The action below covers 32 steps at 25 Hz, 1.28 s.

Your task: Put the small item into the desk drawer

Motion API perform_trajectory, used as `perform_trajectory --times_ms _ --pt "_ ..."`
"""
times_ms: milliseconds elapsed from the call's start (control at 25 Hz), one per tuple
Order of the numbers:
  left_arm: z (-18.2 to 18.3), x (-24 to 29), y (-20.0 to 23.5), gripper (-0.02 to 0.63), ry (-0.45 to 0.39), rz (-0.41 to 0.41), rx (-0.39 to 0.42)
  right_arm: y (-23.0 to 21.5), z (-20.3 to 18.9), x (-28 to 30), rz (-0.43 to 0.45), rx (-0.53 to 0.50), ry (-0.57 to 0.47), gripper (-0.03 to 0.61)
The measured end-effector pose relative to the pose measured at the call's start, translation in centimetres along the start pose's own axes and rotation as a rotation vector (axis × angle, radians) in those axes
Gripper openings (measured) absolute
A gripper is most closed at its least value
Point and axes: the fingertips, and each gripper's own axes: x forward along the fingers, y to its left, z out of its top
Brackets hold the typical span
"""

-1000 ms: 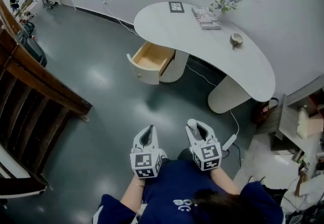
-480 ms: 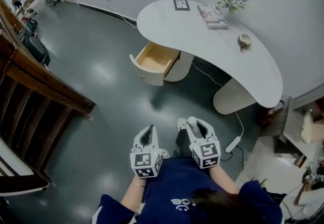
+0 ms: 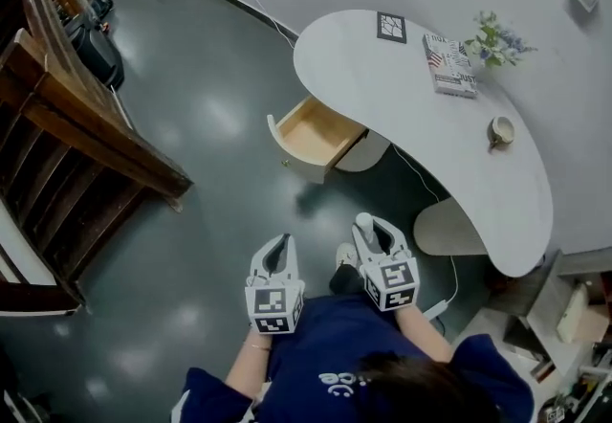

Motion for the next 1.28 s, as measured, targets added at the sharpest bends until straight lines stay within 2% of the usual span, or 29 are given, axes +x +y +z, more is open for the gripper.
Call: perform_trajectory --times_ms 200,400,560,680,920,1080,1280 --pt "1.9 4.1 -0.9 0.003 -0.017 0.062 -0.056 -3.3 1.9 3.2 0.086 -0.043 0.010 0.133" --pt "3.6 7.3 -2.8 0.003 -0.007 0.079 0.003 -5.8 3.1 5.2 0.152 -0.060 0.017 0.133" --pt "3.8 9.2 -3.2 0.003 -0.006 0.095 -0.082 -7.2 3.2 6.2 0.179 -0.064 0.032 0.133" --pt "4.0 10.4 -3.1 0.003 -0.005 0.106 -0.128 -7.9 3.3 6.7 0.189 -0.066 0.034 0.133" --pt "5.0 12.0 -2.2 0.003 -0.001 0.121 -0.128 -9.0 3.6 8.2 0.181 -0.051 0.057 0.135" --pt "5.2 13.6 -0.4 0.003 0.003 0.134 -0.157 -9.6 3.6 9.6 0.170 -0.027 0.082 0.135" --pt "6.2 16.5 2.7 0.003 0.028 0.111 -0.140 -9.5 4.3 12.2 0.153 -0.011 0.105 0.135"
